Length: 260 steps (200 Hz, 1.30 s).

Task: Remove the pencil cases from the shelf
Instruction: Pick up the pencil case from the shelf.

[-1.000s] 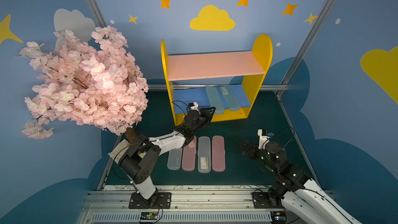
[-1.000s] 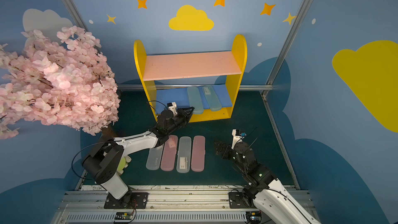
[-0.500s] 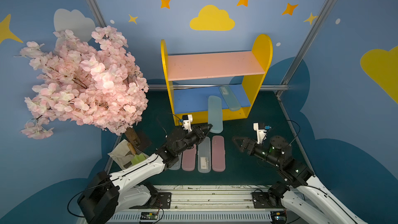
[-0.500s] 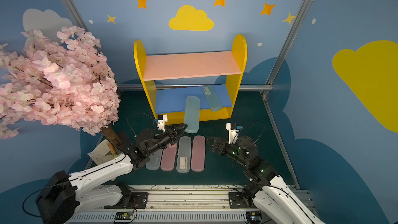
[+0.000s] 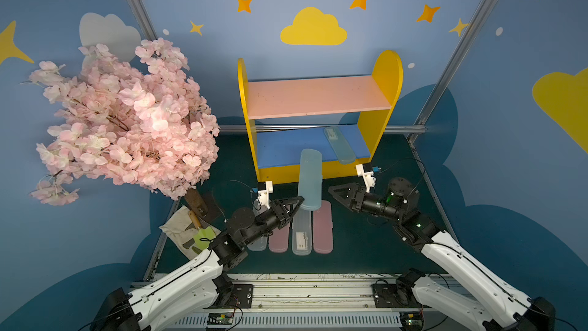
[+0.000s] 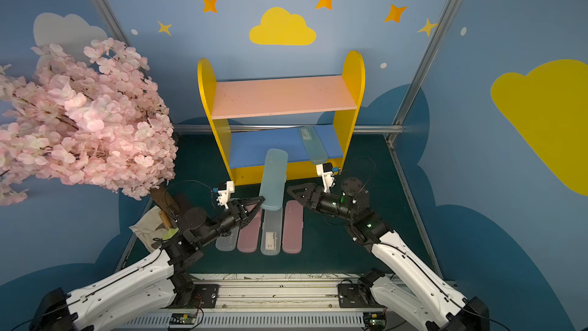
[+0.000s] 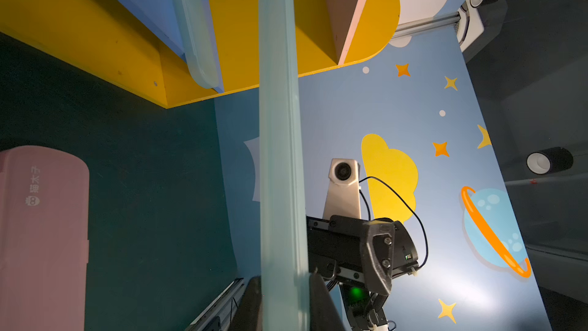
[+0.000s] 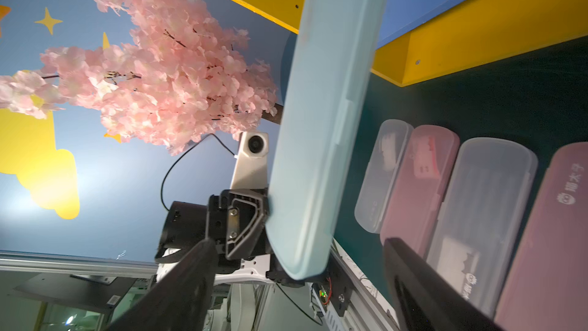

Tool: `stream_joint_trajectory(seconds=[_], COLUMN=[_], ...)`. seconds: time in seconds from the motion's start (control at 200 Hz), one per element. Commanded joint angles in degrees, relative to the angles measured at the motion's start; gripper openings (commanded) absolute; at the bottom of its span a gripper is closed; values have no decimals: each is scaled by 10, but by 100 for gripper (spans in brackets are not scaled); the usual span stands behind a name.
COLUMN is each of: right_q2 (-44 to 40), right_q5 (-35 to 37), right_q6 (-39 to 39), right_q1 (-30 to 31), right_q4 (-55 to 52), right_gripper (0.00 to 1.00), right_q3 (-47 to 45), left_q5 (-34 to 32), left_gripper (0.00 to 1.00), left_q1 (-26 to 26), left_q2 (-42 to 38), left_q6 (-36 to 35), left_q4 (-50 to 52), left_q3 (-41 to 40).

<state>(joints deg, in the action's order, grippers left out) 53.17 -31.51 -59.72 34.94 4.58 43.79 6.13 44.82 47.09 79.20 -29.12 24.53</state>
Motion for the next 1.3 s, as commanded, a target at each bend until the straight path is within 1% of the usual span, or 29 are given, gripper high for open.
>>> stream_joint_trajectory(seconds=[0.0, 0.085, 0.145, 0.26, 0.43, 0.581, 0.736, 0.956, 1.121, 1.296], right_q2=[29, 54, 64, 64, 58, 70, 86, 92, 88, 89], right_q5=[-36, -42, -36, 3, 20, 6, -8, -11, -7, -9], right_q6=[-35, -49, -53, -48, -47, -53, -79, -94, -98, -106], right_q1=[-2, -2, -2, -2, -2, -2, -2, -2, -2, -2], right_q4=[55, 61, 45, -11, 19, 35, 80, 107, 115, 127], right_gripper=[82, 79, 77, 75, 74, 71, 63, 56, 44, 35], right_q3=[29, 43, 51, 61, 43, 44, 38, 31, 26, 17], left_q5=[12, 11, 11, 9, 10, 12, 14, 11, 11, 10], left_gripper=[3, 3, 3, 3, 3, 3, 3, 3, 3, 4], left_q1=[5, 9, 12, 18, 25, 31, 37, 45, 47, 49], left_q2=[-4, -7, -9, -16, -11, 1, 10, 5, 8, 15], left_q6=[14, 16, 16, 12, 11, 17, 20, 18, 18, 20], left_q4=[-33, -35, -35, -26, -28, -44, -58, -54, -54, -53], left_q3=[4, 9, 14, 24, 31, 35, 42, 48, 48, 52])
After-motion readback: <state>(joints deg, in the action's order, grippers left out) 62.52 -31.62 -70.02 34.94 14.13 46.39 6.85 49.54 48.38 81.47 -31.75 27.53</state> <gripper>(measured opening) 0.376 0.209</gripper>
